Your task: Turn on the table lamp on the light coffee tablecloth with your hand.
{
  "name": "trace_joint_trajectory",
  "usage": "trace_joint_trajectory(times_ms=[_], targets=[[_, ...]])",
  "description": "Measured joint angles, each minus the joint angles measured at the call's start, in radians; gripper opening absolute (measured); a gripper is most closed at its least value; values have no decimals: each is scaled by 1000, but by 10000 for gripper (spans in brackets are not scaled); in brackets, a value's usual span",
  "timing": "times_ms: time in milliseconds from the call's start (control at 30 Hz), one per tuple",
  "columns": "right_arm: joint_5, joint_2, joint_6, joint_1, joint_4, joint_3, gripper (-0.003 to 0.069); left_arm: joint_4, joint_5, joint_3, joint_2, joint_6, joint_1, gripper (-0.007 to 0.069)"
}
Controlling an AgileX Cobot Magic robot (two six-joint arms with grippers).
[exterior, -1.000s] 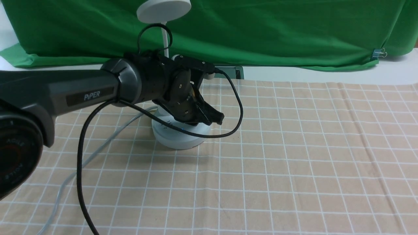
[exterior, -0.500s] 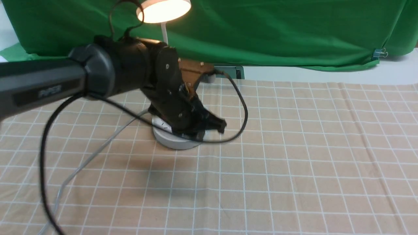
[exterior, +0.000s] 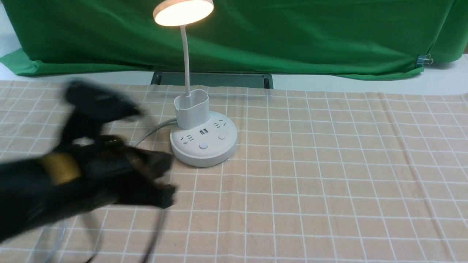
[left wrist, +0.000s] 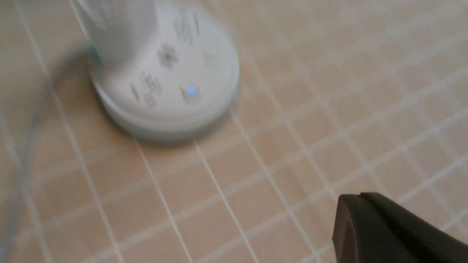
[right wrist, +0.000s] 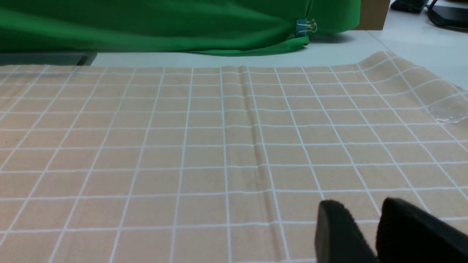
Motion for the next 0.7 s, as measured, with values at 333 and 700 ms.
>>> trace_joint_trajectory(times_ms=[333, 700], targets=[[0, 0, 0, 0, 0, 0, 238, 0, -214, 279, -452, 2, 0, 1], [0, 0, 0, 0, 0, 0, 238, 74, -300, 292, -510, 13, 0, 1]])
